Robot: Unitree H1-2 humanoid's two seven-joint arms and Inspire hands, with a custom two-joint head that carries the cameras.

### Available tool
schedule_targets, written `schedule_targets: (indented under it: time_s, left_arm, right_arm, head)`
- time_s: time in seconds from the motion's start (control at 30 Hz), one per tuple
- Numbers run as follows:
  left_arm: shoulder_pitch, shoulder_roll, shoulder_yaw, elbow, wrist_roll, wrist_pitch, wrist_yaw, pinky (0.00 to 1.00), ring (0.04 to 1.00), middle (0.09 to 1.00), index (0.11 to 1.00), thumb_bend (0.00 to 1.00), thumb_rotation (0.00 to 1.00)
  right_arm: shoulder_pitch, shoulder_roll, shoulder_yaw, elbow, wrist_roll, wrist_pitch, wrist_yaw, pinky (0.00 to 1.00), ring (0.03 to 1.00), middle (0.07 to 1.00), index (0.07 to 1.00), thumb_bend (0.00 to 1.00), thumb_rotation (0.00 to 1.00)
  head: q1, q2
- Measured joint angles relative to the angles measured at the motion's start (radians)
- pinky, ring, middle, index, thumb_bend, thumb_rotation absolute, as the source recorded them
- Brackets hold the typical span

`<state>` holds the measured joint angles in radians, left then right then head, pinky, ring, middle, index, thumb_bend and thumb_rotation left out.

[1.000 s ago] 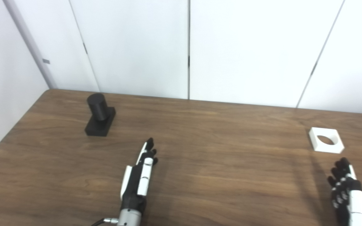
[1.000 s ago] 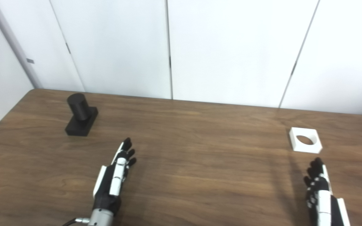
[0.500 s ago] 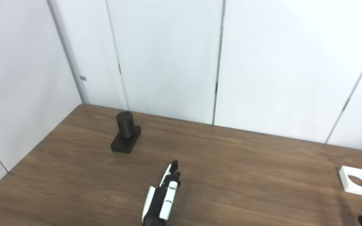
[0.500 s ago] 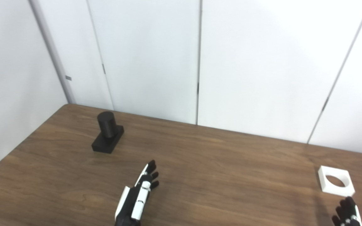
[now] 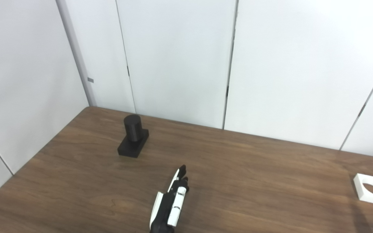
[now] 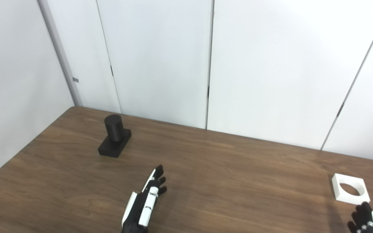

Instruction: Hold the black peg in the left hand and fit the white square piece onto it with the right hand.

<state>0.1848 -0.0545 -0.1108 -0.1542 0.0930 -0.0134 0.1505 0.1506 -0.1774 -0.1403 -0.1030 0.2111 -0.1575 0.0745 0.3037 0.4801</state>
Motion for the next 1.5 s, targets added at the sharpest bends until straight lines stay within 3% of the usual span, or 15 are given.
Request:
schedule_targets:
  time_s: [0.07, 0.13, 0.3, 0.43, 0.5, 0.53, 0.63, 0.77, 0.93, 1.07, 1.5]
  left_arm:
    - [-0.001, 0.001, 0.000, -0.002, 0.010, 0.007, 0.000, 0.94, 0.983, 1.000, 1.000, 0.49, 0.93]
    - [-0.001, 0.002, -0.002, -0.036, 0.035, 0.052, -0.003, 0.92, 0.975, 1.000, 0.997, 0.45, 0.83]
    - [-0.002, 0.011, 0.008, -0.188, 0.143, 0.241, -0.015, 0.93, 0.964, 0.981, 0.994, 0.44, 0.52]
    - [-0.020, 0.031, 0.062, -0.312, 0.213, 0.371, -0.044, 0.86, 0.934, 0.969, 0.991, 0.52, 0.43]
    - [-0.028, 0.054, 0.084, -0.330, 0.267, 0.434, -0.051, 0.84, 0.903, 0.947, 0.975, 0.61, 0.46]
    - [-0.029, 0.063, 0.092, -0.332, 0.293, 0.452, -0.052, 0.89, 0.923, 0.959, 0.976, 0.66, 0.47]
    - [-0.033, 0.084, 0.109, -0.333, 0.397, 0.486, -0.076, 0.88, 0.928, 0.959, 0.972, 0.73, 0.49]
    - [-0.050, 0.115, 0.133, -0.329, 0.472, 0.488, -0.103, 0.89, 0.963, 0.983, 0.953, 0.76, 0.44]
    - [-0.090, 0.129, 0.181, -0.262, 0.543, 0.489, -0.119, 0.84, 0.952, 0.982, 0.950, 0.80, 0.46]
    - [-0.128, 0.180, 0.171, -0.183, 0.627, 0.490, -0.111, 0.78, 0.932, 0.967, 0.916, 0.84, 0.51]
    - [-0.254, 0.285, 0.136, 0.051, 0.777, 0.481, -0.049, 0.90, 0.957, 0.952, 0.893, 0.87, 0.64]
  right_arm:
    - [0.000, 0.000, 0.000, 0.000, 0.000, 0.002, -0.001, 1.00, 1.000, 1.000, 1.000, 0.75, 1.00]
    - [0.000, 0.001, 0.000, 0.000, -0.001, 0.002, -0.001, 1.00, 1.000, 1.000, 1.000, 0.74, 1.00]
    - [-0.003, 0.001, -0.004, 0.001, 0.002, 0.002, -0.001, 1.00, 1.000, 1.000, 1.000, 0.75, 1.00]
    - [-0.003, 0.001, -0.008, 0.002, -0.001, 0.003, -0.001, 1.00, 1.000, 1.000, 1.000, 0.73, 1.00]
    - [-0.003, 0.001, -0.009, 0.003, -0.001, 0.004, -0.001, 1.00, 1.000, 1.000, 1.000, 0.72, 1.00]
    - [-0.003, 0.001, -0.009, 0.003, -0.001, 0.005, -0.001, 1.00, 1.000, 1.000, 1.000, 0.72, 1.00]
    - [-0.002, 0.001, -0.011, 0.003, -0.002, 0.012, -0.002, 1.00, 1.000, 1.000, 1.000, 0.72, 1.00]
    - [-0.002, 0.002, -0.011, 0.002, -0.007, 0.019, -0.003, 1.00, 1.000, 1.000, 1.000, 0.72, 1.00]
    - [0.000, 0.003, -0.013, 0.001, -0.023, 0.033, -0.006, 1.00, 1.000, 0.999, 1.000, 0.73, 1.00]
    - [0.002, 0.007, -0.017, -0.002, -0.026, 0.033, -0.007, 1.00, 1.000, 0.998, 1.000, 0.73, 1.00]
    - [0.005, 0.013, -0.019, -0.006, -0.029, 0.034, -0.004, 1.00, 1.000, 0.995, 1.000, 0.73, 1.00]
  head:
    - [-0.014, 0.008]
    - [-0.011, 0.009]
    - [-0.012, 0.011]
    - [-0.014, 0.014]
    - [-0.017, 0.015]
    - [-0.017, 0.015]
    - [-0.017, 0.017]
    - [-0.021, 0.020]
    - [-0.021, 0.023]
    - [-0.025, 0.025]
    - [-0.031, 0.031]
